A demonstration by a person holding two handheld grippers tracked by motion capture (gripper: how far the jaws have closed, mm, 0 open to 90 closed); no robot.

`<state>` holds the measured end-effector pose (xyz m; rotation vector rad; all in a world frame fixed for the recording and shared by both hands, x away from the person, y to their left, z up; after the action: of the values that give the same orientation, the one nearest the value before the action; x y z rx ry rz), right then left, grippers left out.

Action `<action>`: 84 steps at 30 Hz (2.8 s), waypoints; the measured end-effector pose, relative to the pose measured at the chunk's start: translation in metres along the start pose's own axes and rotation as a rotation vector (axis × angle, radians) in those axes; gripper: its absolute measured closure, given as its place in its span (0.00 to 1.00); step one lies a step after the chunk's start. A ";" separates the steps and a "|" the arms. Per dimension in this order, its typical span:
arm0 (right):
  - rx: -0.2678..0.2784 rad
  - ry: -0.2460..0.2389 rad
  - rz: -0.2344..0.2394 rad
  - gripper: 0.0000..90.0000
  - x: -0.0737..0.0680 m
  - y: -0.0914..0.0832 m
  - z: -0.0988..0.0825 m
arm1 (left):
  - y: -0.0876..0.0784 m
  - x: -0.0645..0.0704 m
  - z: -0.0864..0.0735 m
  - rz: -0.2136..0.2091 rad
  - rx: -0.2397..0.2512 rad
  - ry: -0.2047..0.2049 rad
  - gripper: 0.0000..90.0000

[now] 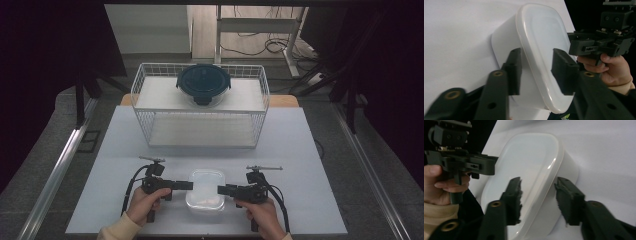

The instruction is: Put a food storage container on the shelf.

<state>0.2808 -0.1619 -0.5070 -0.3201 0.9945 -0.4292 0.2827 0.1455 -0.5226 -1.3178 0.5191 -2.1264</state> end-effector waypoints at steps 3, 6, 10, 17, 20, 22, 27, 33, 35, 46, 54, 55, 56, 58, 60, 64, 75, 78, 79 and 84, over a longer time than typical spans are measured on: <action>0.010 0.009 -0.003 0.73 -0.001 -0.004 0.000 | 0.000 -0.001 -0.002 -0.013 0.018 -0.028 0.75; 0.015 0.021 0.002 0.75 -0.001 -0.005 -0.001 | -0.002 0.000 -0.003 -0.010 0.025 -0.025 0.77; 0.017 0.024 0.006 0.76 -0.003 -0.007 -0.001 | -0.004 0.003 -0.005 -0.008 0.032 -0.017 0.78; 0.018 0.013 0.014 0.78 -0.006 -0.009 -0.003 | -0.008 0.005 -0.007 -0.015 0.043 -0.013 0.80; 0.018 0.003 0.018 0.79 -0.007 -0.011 -0.003 | -0.010 0.005 -0.008 -0.018 0.053 -0.010 0.81; 0.023 0.001 0.022 0.80 -0.008 -0.011 -0.003 | -0.012 0.006 -0.008 -0.022 0.058 -0.007 0.82; 0.026 -0.016 0.025 0.82 -0.010 -0.012 -0.003 | -0.014 0.007 -0.008 -0.023 0.068 0.002 0.84; 0.028 -0.029 0.038 0.84 -0.012 -0.015 -0.003 | -0.018 0.008 -0.008 -0.027 0.079 0.014 0.86; 0.031 -0.030 0.042 0.85 -0.012 -0.015 -0.003 | -0.019 0.009 -0.008 -0.026 0.083 0.021 0.87; 0.041 -0.075 0.036 0.88 -0.016 -0.019 -0.002 | -0.025 0.017 -0.008 -0.014 0.109 0.082 0.89; 0.044 -0.099 0.043 0.89 -0.019 -0.021 0.000 | -0.028 0.021 -0.008 -0.018 0.123 0.100 0.89; 0.046 -0.103 0.044 0.89 -0.020 -0.022 0.000 | -0.029 0.022 -0.008 -0.016 0.126 0.105 0.89; 0.046 -0.109 0.044 0.89 -0.020 -0.022 0.000 | -0.030 0.023 -0.007 -0.012 0.129 0.115 0.89; 0.049 -0.117 0.044 0.89 -0.023 -0.023 0.001 | -0.032 0.025 -0.007 -0.010 0.136 0.124 0.89; 0.056 -0.129 0.046 0.89 -0.025 -0.024 0.001 | -0.034 0.027 -0.007 -0.012 0.140 0.134 0.89; 0.065 -0.152 0.043 0.89 -0.031 -0.027 0.003 | -0.038 0.031 -0.005 -0.010 0.153 0.150 0.89; 0.085 -0.204 0.036 0.89 -0.044 -0.032 0.009 | -0.048 0.041 -0.001 0.013 0.185 0.195 0.89; 0.087 -0.217 0.032 0.89 -0.046 -0.032 0.012 | -0.050 0.043 0.001 0.024 0.191 0.203 0.89; 0.088 -0.221 0.031 0.89 -0.047 -0.032 0.013 | -0.050 0.043 0.002 0.024 0.193 0.202 0.89; 0.085 -0.227 0.036 0.89 -0.048 -0.032 0.018 | -0.052 0.043 0.005 0.018 0.196 0.200 0.89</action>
<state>0.2676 -0.1655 -0.4481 -0.2674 0.7571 -0.3922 0.2587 0.1565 -0.4606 -0.9961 0.3889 -2.2432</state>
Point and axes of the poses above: each handheld gripper's, and its own axes: y roughly forward along the jaws, z roughly out of its top, x roughly to its right, the point moved 1 cm from there along y, roughly forward along the jaws, and after that the axes turned 10 degrees about z, right-handed, at the moved point
